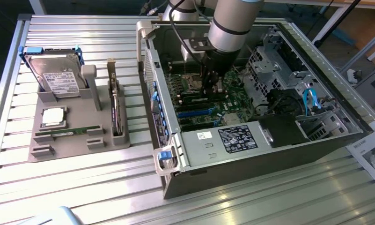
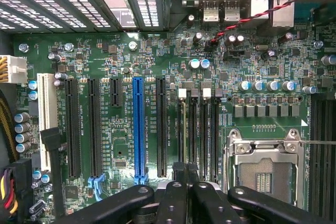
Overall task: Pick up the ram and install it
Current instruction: 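Press down the ram until it locks into place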
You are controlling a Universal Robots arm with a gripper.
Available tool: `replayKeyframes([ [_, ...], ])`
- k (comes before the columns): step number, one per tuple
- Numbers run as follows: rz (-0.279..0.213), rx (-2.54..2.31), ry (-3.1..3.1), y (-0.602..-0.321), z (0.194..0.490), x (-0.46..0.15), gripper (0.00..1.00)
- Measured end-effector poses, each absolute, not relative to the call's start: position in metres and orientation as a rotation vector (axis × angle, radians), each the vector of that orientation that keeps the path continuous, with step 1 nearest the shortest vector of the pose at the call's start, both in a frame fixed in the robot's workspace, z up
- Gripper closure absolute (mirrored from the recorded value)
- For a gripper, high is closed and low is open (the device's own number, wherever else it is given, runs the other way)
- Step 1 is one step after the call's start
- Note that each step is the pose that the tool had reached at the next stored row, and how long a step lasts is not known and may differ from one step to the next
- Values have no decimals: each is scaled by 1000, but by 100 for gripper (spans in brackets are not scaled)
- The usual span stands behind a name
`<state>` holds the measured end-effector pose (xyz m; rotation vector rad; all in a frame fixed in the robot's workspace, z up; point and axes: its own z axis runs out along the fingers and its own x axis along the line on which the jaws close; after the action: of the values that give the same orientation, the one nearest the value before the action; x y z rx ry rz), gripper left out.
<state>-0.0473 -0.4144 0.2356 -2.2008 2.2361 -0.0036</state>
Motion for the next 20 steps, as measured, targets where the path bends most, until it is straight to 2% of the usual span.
replayKeyframes([
  [13,-3,-2201,2236,-414,247,-50,90],
  [20,-11,-2197,2233,-414,246,-89,90],
])
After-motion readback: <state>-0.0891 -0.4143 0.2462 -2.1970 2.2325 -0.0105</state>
